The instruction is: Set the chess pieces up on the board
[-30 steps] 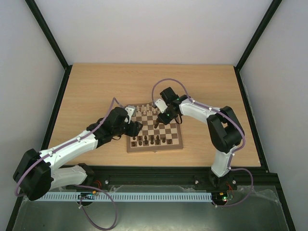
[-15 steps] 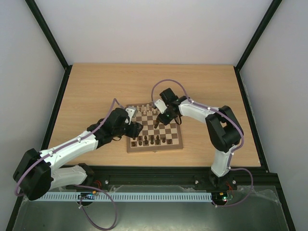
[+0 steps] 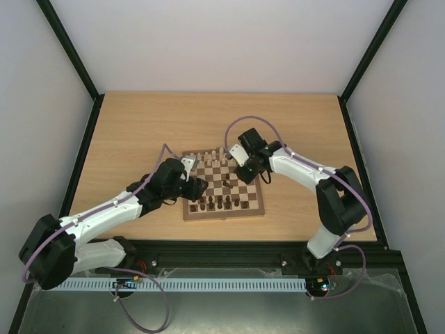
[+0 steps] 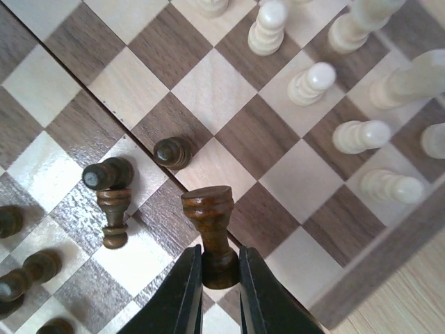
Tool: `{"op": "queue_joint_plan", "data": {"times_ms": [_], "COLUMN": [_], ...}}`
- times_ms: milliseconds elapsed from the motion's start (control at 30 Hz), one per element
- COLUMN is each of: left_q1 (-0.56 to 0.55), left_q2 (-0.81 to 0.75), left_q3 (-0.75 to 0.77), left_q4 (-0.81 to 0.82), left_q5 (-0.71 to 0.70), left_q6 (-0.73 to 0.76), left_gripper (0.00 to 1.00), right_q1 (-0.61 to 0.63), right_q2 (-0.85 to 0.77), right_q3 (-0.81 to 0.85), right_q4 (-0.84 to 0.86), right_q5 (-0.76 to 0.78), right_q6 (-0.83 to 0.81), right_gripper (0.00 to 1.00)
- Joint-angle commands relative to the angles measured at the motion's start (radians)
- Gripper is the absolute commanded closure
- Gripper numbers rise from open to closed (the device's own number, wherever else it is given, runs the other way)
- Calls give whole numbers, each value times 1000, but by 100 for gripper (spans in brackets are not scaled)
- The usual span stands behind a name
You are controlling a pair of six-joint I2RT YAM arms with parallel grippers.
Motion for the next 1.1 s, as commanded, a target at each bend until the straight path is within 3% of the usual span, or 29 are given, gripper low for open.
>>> {"op": "queue_joint_plan", "data": {"times_ms": [0,133,467,733,1067], "left_q1": [3,35,61,60,54], "left_q2": [14,71,265,336,389], "left_q3": [-16,-12,-2,-10,-4], "left_q4": [114,237,606,778,860], "left_q5": [74,227,508,597,627], "left_q6": [-66,-148,-356,-453,-507], "left_gripper": [34,34,36,43,58], "right_q1": [4,4,13,31,59], "right_q2": [-67,-110,-219,-250,-277], "right_q3": [-13,-10,-1,-7,-8], "right_q4": [-86,-112,-200,-221,-226], "right_q5": [26,23,-168,-214,-249], "right_q6": [-35,-91,-181,-194,-186], "right_gripper": [91,91,90,90,90]}}
